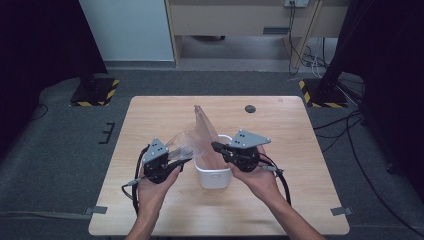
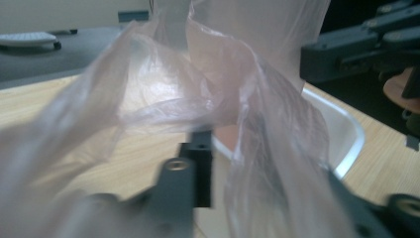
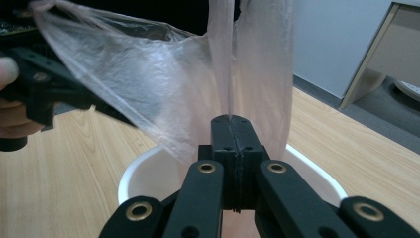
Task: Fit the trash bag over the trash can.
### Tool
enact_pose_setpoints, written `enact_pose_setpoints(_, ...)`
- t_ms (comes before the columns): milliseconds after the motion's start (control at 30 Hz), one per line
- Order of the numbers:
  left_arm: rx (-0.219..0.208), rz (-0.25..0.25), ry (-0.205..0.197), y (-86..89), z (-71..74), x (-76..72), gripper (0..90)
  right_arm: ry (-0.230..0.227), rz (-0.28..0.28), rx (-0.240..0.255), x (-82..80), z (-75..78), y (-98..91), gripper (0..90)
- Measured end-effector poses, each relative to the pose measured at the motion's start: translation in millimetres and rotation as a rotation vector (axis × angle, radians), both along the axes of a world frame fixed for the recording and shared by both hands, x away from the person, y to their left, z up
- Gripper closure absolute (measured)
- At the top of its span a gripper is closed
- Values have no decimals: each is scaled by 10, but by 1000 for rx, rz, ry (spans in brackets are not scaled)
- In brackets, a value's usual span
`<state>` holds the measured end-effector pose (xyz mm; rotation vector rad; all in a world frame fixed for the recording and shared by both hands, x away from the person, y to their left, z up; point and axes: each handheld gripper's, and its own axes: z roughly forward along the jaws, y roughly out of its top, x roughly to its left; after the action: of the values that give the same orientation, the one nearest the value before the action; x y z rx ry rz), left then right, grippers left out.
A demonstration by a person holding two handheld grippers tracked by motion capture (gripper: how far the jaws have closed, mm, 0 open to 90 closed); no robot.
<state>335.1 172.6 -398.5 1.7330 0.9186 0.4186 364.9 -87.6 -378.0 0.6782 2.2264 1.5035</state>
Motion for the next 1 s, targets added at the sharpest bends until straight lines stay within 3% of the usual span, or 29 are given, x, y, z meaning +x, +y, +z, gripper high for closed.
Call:
enact_pose_setpoints(167, -9, 5, -8, -23, 28, 29, 900, 7, 5, 5, -16, -15, -35, 900)
enact_pose_setpoints(400, 48, 16, 2, -64, 56, 56, 900, 10, -3, 14, -43, -22, -130, 900)
enact_pose_setpoints(1000, 84, 38, 21, 6, 60, 153, 900, 14, -19, 17, -75, -34, -316, 900)
